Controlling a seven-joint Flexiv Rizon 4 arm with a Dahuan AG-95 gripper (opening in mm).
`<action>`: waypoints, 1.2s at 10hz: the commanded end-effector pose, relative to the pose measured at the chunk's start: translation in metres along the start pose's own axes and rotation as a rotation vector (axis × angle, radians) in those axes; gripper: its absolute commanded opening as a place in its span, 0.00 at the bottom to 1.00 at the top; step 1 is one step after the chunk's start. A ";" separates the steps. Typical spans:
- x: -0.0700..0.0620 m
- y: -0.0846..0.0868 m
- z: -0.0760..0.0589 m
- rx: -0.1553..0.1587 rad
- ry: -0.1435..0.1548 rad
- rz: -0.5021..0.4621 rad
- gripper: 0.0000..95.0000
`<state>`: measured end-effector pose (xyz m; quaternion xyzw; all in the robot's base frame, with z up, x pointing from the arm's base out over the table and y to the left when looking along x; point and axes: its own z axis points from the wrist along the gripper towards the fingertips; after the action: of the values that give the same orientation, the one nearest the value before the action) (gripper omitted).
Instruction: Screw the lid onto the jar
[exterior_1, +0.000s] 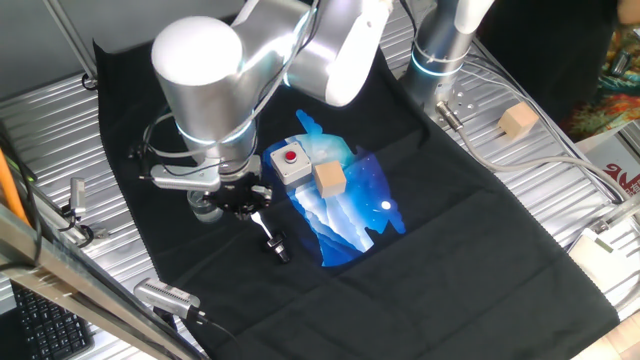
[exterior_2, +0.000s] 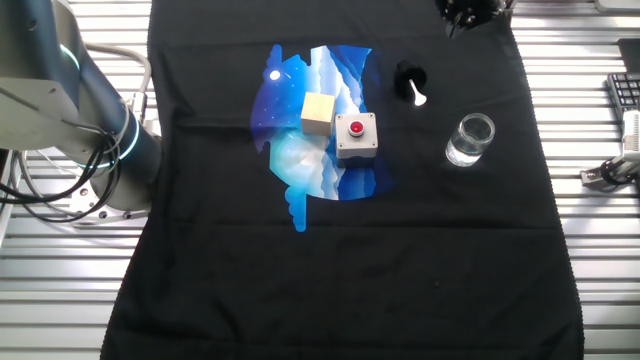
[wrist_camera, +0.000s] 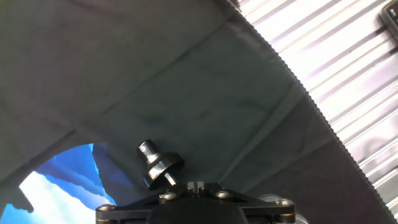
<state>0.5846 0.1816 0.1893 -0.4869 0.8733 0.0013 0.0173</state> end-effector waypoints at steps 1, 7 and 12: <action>0.000 0.000 0.000 0.000 0.004 -0.068 0.00; 0.000 0.000 0.000 -0.053 0.001 -0.550 0.00; 0.000 0.000 0.000 -0.063 0.015 -0.765 0.00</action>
<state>0.5850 0.1819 0.1890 -0.7539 0.6568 0.0168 -0.0030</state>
